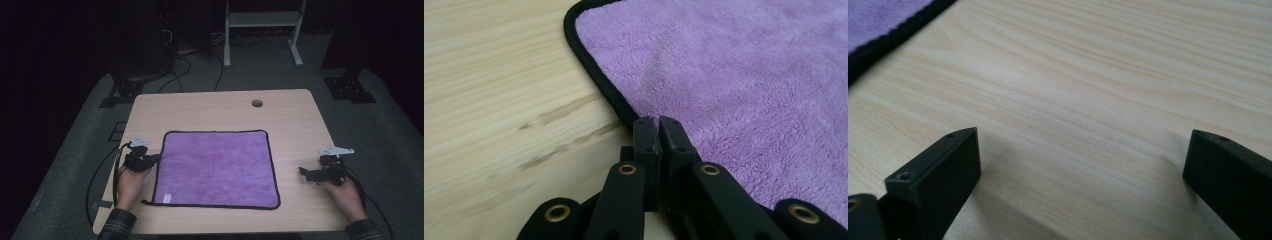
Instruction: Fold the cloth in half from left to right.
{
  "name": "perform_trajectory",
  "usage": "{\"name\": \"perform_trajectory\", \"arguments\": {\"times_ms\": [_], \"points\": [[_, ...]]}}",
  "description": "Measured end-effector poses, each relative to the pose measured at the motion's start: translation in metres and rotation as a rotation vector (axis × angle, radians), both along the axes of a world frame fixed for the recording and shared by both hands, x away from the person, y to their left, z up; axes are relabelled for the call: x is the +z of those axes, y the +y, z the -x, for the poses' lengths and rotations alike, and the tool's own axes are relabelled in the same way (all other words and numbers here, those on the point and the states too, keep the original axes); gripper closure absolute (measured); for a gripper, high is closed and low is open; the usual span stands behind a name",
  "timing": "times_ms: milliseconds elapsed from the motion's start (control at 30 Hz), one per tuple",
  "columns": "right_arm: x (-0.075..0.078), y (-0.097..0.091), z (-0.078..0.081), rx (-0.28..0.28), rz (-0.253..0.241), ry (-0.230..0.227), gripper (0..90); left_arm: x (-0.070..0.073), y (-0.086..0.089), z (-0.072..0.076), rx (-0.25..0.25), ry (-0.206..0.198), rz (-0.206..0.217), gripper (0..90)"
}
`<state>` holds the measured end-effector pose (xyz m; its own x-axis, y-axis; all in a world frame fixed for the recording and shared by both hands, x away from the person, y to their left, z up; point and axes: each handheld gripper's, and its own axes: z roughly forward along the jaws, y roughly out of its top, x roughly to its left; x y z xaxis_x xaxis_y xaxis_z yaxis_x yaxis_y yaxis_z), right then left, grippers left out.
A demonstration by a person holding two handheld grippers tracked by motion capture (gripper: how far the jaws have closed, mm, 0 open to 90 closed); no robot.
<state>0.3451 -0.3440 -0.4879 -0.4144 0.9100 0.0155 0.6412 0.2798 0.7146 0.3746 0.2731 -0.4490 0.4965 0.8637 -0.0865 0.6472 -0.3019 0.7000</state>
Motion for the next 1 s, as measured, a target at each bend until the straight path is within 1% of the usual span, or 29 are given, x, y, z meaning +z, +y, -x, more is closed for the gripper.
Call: {"name": "perform_trajectory", "arguments": {"times_ms": [67, 100, 133, 200, 267, 333, 400, 567, 667, 800, 867, 967, 1000], "points": [[0.000, 0.000, 0.000, 0.000, 0.000, 0.000, 1.2, 0.001, 0.007, 0.001, 0.018, 0.005, 0.000, 87.0], [0.000, 0.000, 0.000, 0.000, 0.000, 0.000, 1.1, 0.002, 0.009, 0.001, 0.026, 0.006, 0.013, 87.0], [0.000, 0.000, 0.000, 0.000, 0.000, 0.000, 1.1, 0.002, 0.011, 0.002, 0.034, 0.005, 0.036, 87.0], [0.000, 0.000, 0.000, 0.000, 0.000, 0.000, 1.1, 0.005, 0.011, 0.003, 0.033, -0.004, 0.060, 87.0], [0.000, 0.000, 0.000, 0.000, 0.001, 0.000, 1.1, 0.008, 0.009, 0.003, 0.023, -0.014, 0.071, 87.0], [0.000, 0.000, 0.000, 0.000, 0.000, 0.000, 1.1, 0.012, 0.005, 0.004, 0.008, -0.028, 0.097, 87.0], [0.000, 0.000, 0.000, 0.000, 0.001, 0.000, 1.1, 0.016, 0.002, 0.005, -0.002, -0.037, 0.137, 86.9], [0.000, 0.000, 0.000, 0.000, 0.000, 0.000, 1.1, 0.023, -0.010, 0.005, -0.050, -0.058, 0.201, 86.8], [0.000, 0.000, 0.000, 0.000, 0.001, 0.000, 1.1, 0.025, -0.020, 0.003, -0.083, -0.059, 0.194, 86.8], [0.000, 0.000, 0.000, 0.000, 0.001, 0.000, 1.1, 0.027, -0.034, 0.001, -0.125, -0.060, 0.206, 86.8], [0.000, 0.000, 0.000, 0.000, 0.000, 0.000, 1.1, 0.027, -0.040, 0.000, -0.140, -0.057, 0.219, 86.8], [0.000, 0.000, 0.000, -0.001, 0.000, 0.000, 1.1, 0.026, -0.050, -0.004, -0.170, -0.046, 0.251, 86.8], [0.000, 0.000, 0.000, 0.000, 0.000, 0.000, 1.1, 0.026, -0.053, -0.006, -0.182, -0.043, 0.250, 86.8]]}}
